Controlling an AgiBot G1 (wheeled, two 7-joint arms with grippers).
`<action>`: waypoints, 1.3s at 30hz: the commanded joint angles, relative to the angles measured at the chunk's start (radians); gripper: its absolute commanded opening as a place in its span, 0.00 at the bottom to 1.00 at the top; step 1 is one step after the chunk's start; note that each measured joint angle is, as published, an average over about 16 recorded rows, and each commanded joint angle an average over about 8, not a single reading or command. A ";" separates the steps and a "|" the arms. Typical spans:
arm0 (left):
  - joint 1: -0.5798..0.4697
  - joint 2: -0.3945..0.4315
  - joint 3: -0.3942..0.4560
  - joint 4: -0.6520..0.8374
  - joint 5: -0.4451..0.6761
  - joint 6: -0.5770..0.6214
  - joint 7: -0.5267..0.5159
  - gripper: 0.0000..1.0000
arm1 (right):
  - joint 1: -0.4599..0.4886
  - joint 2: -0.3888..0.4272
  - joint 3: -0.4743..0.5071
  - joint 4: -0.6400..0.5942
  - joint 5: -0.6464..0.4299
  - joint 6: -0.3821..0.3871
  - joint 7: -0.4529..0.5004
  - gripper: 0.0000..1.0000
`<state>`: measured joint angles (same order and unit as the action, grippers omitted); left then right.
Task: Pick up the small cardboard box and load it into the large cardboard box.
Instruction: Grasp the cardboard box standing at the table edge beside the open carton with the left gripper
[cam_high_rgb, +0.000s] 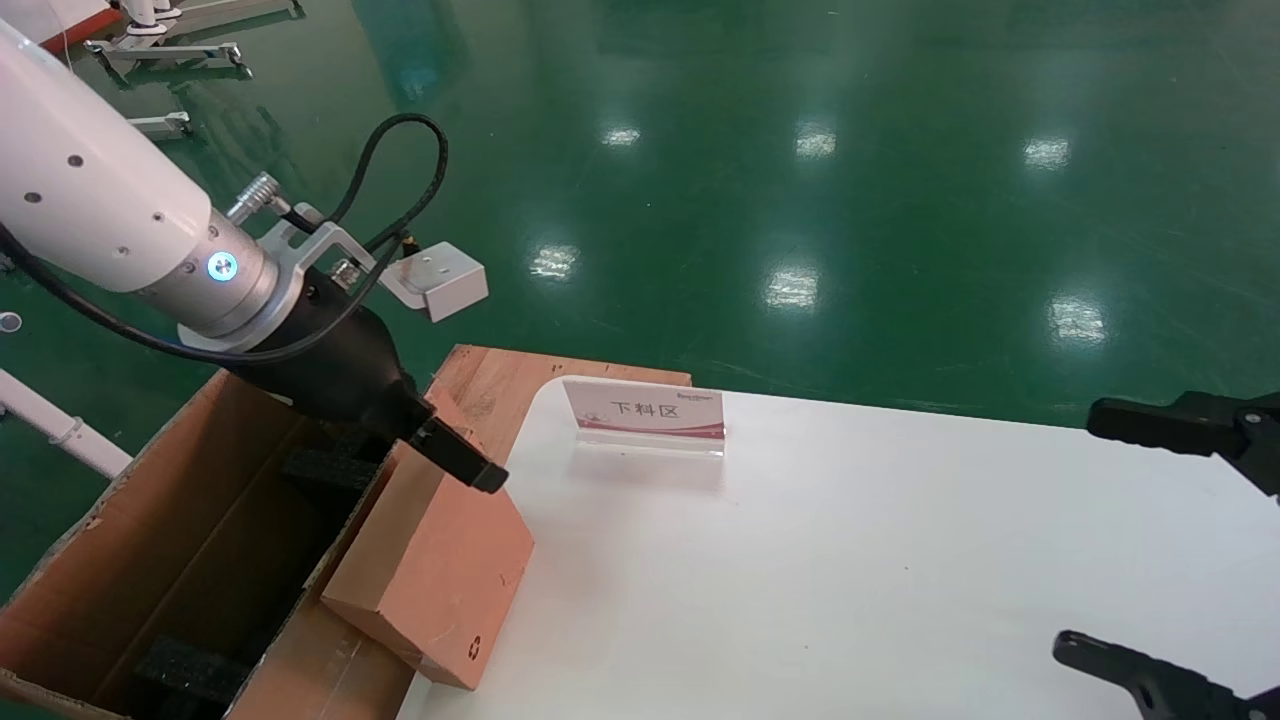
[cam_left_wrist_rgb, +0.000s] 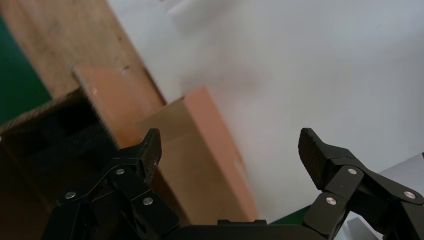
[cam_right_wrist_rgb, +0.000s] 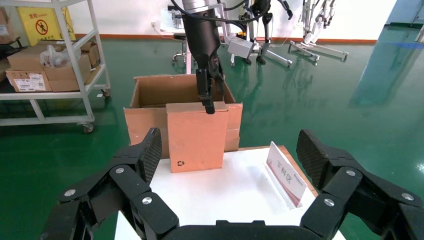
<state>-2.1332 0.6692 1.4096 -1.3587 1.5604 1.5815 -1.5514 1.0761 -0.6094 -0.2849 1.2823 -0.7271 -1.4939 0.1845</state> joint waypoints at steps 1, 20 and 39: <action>-0.033 0.005 0.049 0.000 -0.003 0.000 -0.025 1.00 | 0.000 0.000 0.000 0.000 0.000 0.000 0.000 1.00; -0.164 0.060 0.391 0.002 -0.078 -0.028 -0.195 1.00 | 0.000 0.001 -0.001 0.000 0.001 0.001 -0.001 1.00; -0.128 0.050 0.457 0.002 -0.096 -0.100 -0.201 1.00 | 0.001 0.001 -0.003 0.000 0.002 0.001 -0.001 1.00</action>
<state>-2.2634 0.7182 1.8668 -1.3571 1.4625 1.4830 -1.7507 1.0766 -0.6083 -0.2875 1.2823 -0.7252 -1.4927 0.1832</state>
